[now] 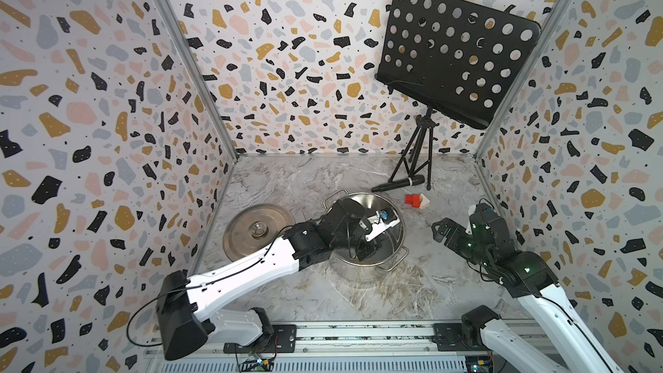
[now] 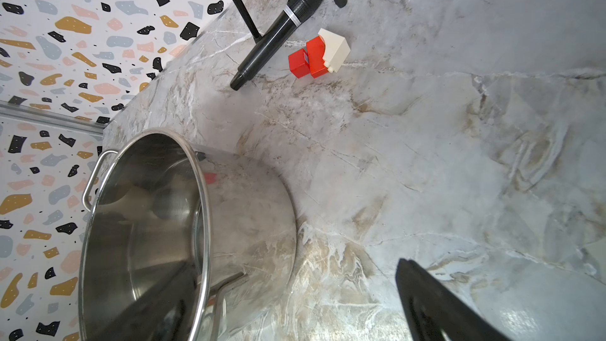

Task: Stir the soup with a spoon
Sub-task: Stir the soup in the pan with a stick.

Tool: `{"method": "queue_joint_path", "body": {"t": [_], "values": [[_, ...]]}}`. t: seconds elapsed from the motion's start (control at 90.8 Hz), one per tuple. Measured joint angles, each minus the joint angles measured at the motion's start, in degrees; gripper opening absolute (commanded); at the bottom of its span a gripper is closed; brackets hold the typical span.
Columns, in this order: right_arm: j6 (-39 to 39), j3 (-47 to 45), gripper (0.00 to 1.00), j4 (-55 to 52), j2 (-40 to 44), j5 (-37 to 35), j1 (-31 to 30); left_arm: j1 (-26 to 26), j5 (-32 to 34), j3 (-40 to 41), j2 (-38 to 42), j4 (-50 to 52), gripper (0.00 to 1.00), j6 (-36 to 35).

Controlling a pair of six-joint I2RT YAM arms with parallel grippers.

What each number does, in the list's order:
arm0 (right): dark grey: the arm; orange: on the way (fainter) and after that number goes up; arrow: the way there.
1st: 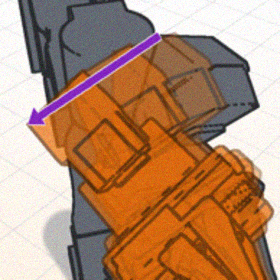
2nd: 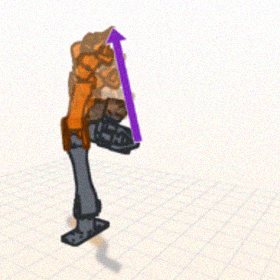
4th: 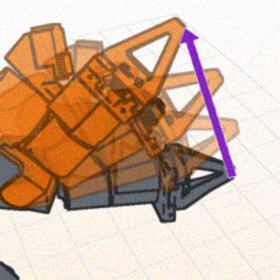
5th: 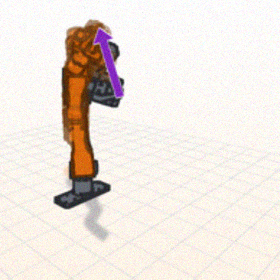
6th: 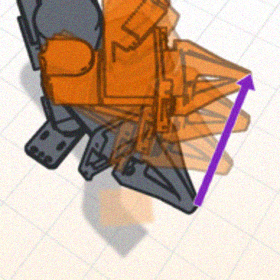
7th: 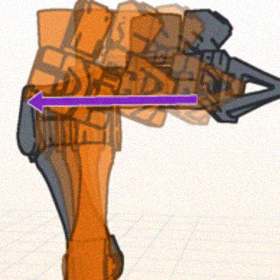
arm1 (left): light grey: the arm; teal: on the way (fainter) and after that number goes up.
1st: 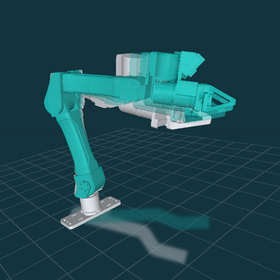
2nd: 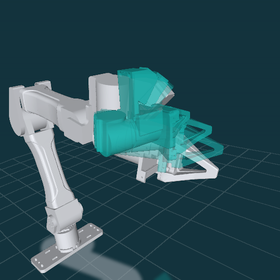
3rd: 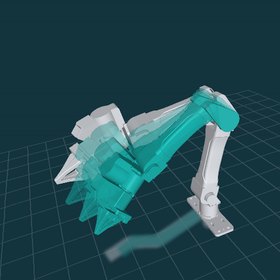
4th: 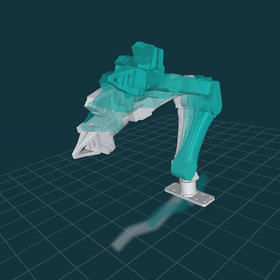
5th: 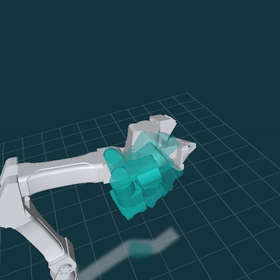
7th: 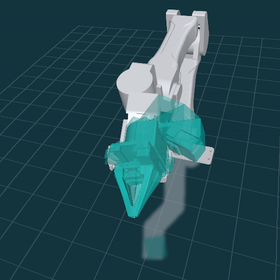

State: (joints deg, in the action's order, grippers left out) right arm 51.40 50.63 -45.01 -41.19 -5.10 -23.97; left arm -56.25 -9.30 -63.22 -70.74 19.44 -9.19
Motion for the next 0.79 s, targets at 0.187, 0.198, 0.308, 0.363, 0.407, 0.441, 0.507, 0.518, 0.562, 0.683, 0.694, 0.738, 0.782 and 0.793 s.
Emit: {"method": "queue_joint_path", "body": {"t": [0.187,0.198,0.308,0.363,0.407,0.441,0.507,0.518,0.562,0.683,0.694,0.738,0.782,0.793], "values": [[0.00,0.00,1.00,0.02,-0.15,0.48,0.00,5.42,2.93,5.95,9.25,-0.44,0.00,1.99],[0.00,0.00,1.00,0.02,-0.17,0.50,0.00,6.12,2.93,6.12,9.64,-0.46,0.00,2.19],[-0.11,0.00,1.00,0.00,-0.81,0.92,0.00,12.50,2.95,6.91,11.26,-1.09,0.00,3.10],[-0.24,0.00,1.00,0.02,-1.16,1.18,0.00,15.41,2.93,6.91,10.47,-2.16,0.00,3.50],[-0.28,0.00,1.00,0.02,-1.36,1.46,0.00,17.31,2.80,6.82,9.33,-3.06,0.00,3.76],[-0.33,0.00,1.00,0.02,-1.49,1.62,0.00,18.47,2.67,6.64,8.00,-3.74,0.00,3.93],[-0.46,0.00,1.00,0.02,-1.62,1.97,0.00,20.35,2.47,5.35,4.20,-5.07,0.00,4.15],[-0.48,0.00,1.00,0.02,-1.62,1.99,0.00,20.57,2.45,5.07,3.56,-5.22,0.00,4.15],[-0.63,0.02,1.00,0.00,-1.62,2.19,0.00,21.11,2.27,3.48,0.52,-5.79,0.00,4.17],[-1.14,0.24,1.00,0.02,-1.62,2.54,0.00,21.64,0.48,-3.67,-8.50,-6.51,0.00,4.26],[-1.16,0.24,1.00,0.02,-1.62,2.58,0.00,21.64,0.24,-4.39,-9.35,-6.82,0.00,4.35],[-1.29,0.33,1.00,0.02,-1.60,2.58,0.00,21.57,-0.66,-7.43,-12.87,-7.48,0.00,4.52],[-1.33,0.33,1.00,0.04,-1.55,2.58,0.00,21.24,-1.36,-10.23,-15.93,-8.17,0.00,4.79],[-1.33,0.33,1.00,0.02,-1.53,2.58,0.00,21.11,-1.53,-10.88,-16.76,-8.39,0.00,4.79]]}}
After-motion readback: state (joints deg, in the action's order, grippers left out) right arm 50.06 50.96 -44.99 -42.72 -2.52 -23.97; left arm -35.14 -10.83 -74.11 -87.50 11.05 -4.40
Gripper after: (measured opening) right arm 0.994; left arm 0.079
